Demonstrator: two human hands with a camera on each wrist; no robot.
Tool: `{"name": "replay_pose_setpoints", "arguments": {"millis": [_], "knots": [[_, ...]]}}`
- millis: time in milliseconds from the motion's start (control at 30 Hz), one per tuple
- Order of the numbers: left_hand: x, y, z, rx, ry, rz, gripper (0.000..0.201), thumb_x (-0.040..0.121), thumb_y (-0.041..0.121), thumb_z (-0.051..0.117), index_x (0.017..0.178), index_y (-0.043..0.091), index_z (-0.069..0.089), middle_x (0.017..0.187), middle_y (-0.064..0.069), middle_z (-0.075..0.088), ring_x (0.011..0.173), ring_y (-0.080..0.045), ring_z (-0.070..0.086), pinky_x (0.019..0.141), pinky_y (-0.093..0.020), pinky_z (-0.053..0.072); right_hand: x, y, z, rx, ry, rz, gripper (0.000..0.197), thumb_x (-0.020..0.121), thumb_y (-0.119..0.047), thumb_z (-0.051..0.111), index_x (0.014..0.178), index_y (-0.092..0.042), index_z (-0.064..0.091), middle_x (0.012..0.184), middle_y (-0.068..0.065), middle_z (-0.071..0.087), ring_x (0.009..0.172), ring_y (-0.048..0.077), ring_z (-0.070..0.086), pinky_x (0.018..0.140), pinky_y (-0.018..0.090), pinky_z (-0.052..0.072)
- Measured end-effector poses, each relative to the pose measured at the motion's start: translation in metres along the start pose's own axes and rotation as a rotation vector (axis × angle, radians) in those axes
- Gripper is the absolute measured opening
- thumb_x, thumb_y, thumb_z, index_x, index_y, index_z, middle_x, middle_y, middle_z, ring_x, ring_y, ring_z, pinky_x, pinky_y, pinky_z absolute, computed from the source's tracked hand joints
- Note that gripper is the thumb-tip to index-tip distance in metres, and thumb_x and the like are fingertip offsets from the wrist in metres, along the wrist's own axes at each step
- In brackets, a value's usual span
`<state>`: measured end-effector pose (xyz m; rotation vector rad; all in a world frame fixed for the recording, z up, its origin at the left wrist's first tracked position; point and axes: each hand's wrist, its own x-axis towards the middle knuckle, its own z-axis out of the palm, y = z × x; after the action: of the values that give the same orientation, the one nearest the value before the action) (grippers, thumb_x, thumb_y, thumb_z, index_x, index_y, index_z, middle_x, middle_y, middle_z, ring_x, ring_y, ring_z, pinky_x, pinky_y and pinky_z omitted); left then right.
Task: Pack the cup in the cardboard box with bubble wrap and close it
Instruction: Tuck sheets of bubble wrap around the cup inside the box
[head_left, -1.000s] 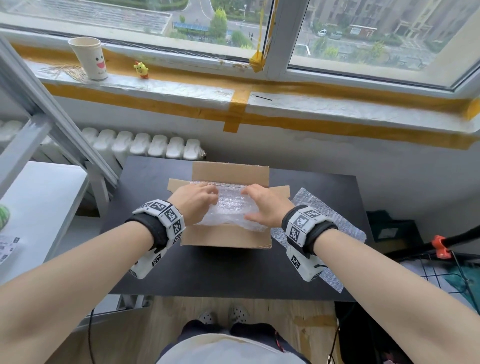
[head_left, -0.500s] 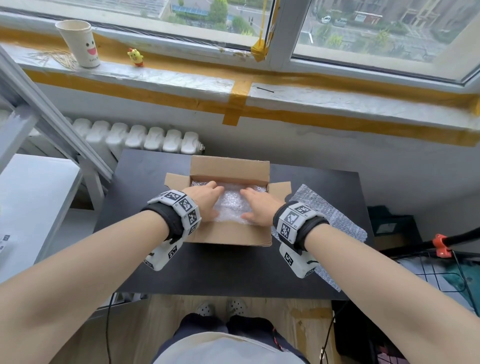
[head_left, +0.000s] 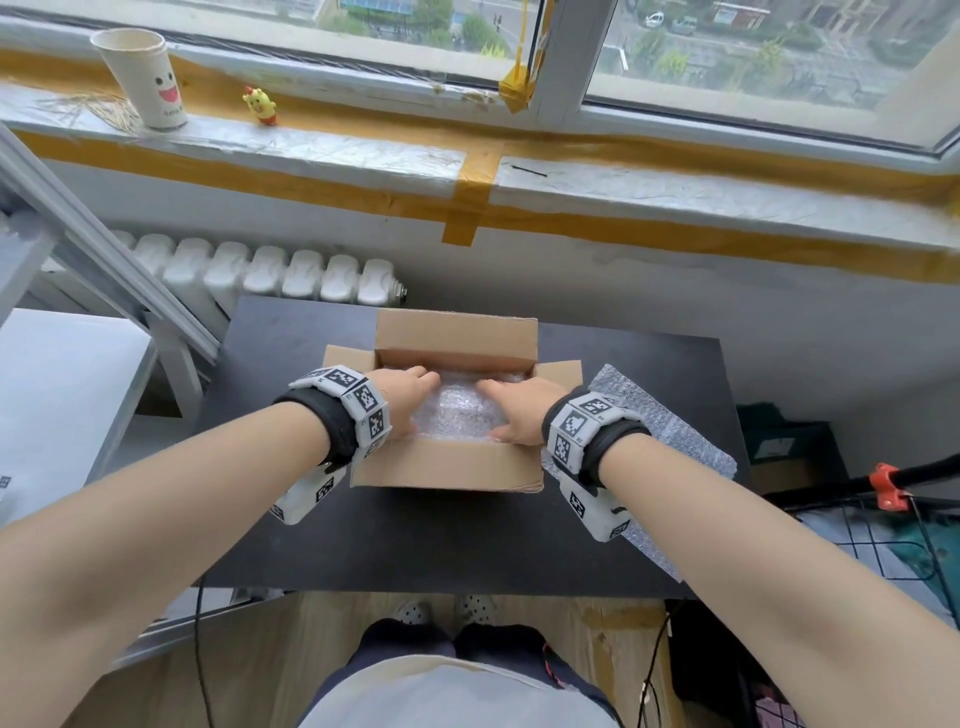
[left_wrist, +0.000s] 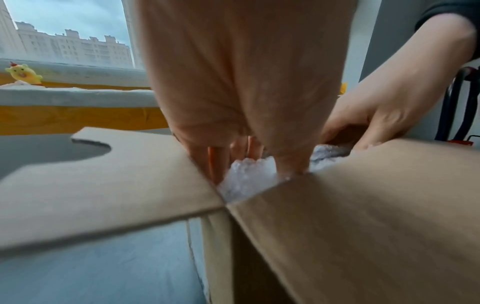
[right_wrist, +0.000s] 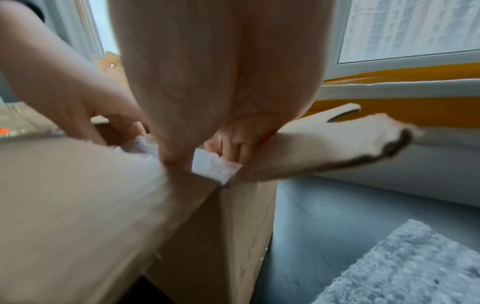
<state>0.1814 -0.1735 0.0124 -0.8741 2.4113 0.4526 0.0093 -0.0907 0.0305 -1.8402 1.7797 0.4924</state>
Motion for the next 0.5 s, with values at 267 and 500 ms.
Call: {"name": "replay_pose_setpoints", "arguments": {"millis": [267,500], "knots": [[-0.017,-0.018,-0.01,0.05,0.071,0.088,0.05,0.081,0.035,0.068,0.128,0.026,0.053,0.118,0.002,0.054,0.106,-0.021,0.057,0.085,-0.036,0.051,-0.023,0.009,-0.018,0.075,0.075,-0.077,0.071,0.079,-0.042,0.071,0.136,-0.012,0.042,0.138,0.004,0.047,0.124,0.022,0.047,0.097,0.031,0.04],[-0.019,-0.014,-0.011,0.264,0.063,0.078,0.053,0.082,0.049,0.063,0.128,0.025,0.051,0.118,0.001,0.057,0.107,-0.021,0.056,0.086,-0.031,0.044,-0.012,0.003,-0.013,-0.275,0.049,-0.093,0.062,0.075,-0.042,0.075,0.123,-0.013,0.05,0.122,0.004,0.053,0.106,0.027,0.058,0.076,0.034,0.046]]}}
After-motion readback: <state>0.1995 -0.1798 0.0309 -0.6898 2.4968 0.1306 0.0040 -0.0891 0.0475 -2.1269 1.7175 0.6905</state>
